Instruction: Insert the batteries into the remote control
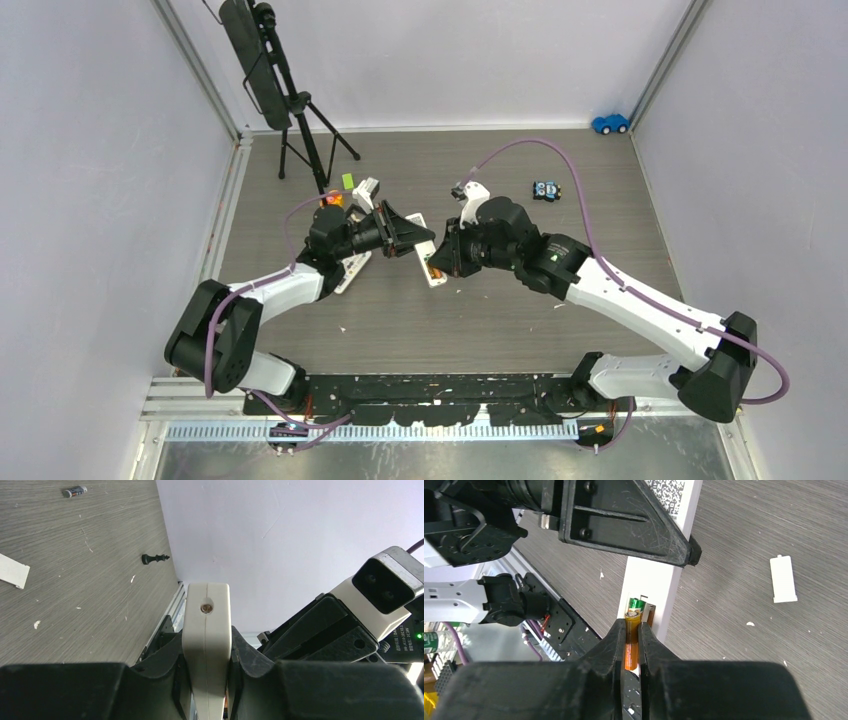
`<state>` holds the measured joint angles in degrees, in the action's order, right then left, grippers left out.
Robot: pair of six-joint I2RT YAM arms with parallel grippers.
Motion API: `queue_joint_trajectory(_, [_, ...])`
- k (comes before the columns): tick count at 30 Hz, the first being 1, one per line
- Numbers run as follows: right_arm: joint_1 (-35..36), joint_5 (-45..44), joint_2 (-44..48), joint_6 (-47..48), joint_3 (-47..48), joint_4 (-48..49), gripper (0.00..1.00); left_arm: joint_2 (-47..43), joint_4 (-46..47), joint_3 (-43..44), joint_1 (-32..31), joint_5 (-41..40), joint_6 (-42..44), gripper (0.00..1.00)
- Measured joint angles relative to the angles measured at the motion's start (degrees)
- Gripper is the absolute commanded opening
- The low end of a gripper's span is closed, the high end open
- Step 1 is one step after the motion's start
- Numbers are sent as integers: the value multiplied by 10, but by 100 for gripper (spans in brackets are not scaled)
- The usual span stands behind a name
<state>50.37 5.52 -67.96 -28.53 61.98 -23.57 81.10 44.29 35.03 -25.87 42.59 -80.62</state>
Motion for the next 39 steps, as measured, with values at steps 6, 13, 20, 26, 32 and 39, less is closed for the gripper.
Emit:
queue_joint_trajectory(6, [10,-25,-17,2,17,-24,24,0,-2,0,0,-1,2,0])
queue_joint_trajectory(13, [14,-48,-23,2,38,-48,40,0,-4,0,0,-5,1,0])
queue_joint_trajectory(20, [14,-63,-26,-3,44,-61,36,0,-4,0,0,-5,1,0])
queue_joint_trajectory(26, [14,-65,-25,-14,45,-66,58,0,-6,0,0,-8,3,0])
queue_joint_trajectory(32, [14,-85,27,-86,-3,-13,76,0,-7,0,0,-17,-7,0])
queue_joint_trajectory(39, [14,-129,166,-245,-165,151,82,-1,5,-3,0,-62,-58,0])
